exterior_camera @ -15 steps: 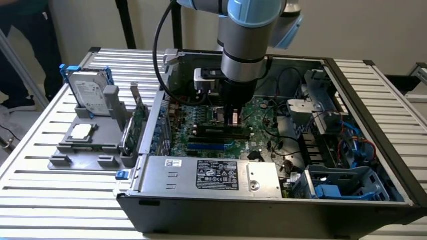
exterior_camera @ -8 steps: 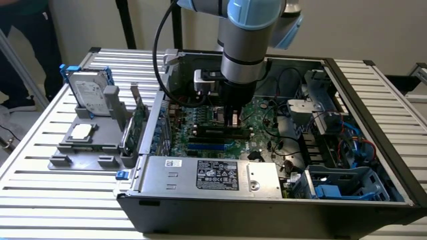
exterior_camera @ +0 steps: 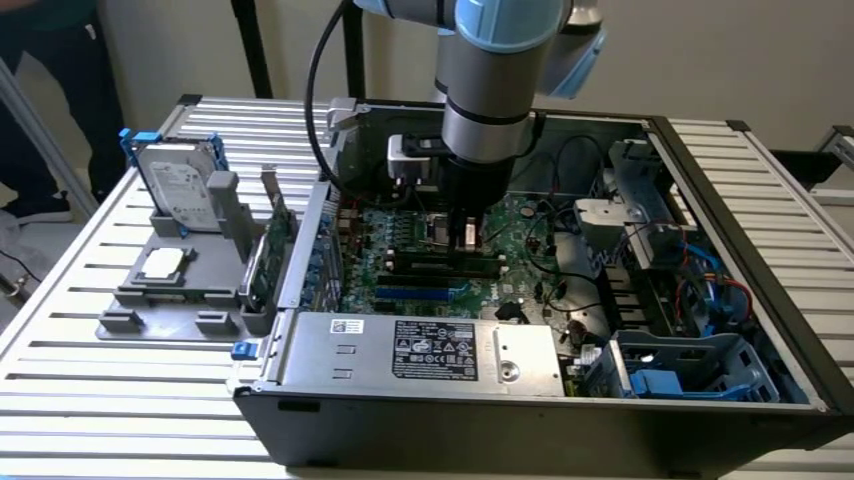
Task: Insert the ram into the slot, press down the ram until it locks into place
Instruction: 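Insert the ram into the slot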
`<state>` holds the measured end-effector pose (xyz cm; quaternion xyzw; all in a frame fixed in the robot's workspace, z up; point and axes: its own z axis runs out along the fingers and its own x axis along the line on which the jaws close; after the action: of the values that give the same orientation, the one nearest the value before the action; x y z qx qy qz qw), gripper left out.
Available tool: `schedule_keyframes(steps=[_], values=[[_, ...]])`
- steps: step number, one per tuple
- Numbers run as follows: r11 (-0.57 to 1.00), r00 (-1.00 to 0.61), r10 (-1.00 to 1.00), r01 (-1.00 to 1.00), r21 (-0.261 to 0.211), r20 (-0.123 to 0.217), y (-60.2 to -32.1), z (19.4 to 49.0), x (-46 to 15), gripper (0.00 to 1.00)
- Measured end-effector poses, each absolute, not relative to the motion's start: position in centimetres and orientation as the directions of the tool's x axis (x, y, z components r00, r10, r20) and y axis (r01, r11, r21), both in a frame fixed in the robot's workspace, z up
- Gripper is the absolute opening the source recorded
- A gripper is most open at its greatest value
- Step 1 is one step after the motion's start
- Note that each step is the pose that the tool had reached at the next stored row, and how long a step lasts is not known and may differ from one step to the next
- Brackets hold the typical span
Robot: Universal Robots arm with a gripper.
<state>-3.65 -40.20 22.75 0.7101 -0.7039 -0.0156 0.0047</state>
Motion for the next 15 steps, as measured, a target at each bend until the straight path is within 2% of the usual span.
schedule_keyframes(steps=[6,7,8,15], values=[[-0.009,0.009,-1.0,-1.0,0.029,-0.016,-40.2,24.8,-3.7,0.22],[-0.009,0.009,-1.0,-1.0,0.029,-0.016,-40.2,24.8,-3.7,0.2],[-0.009,0.009,-1.0,-1.0,0.029,-0.016,-40.2,24.8,-3.7,0.13],[-0.009,0.009,-1.0,-1.0,0.029,-0.016,-40.2,24.8,-3.7,0.11]])
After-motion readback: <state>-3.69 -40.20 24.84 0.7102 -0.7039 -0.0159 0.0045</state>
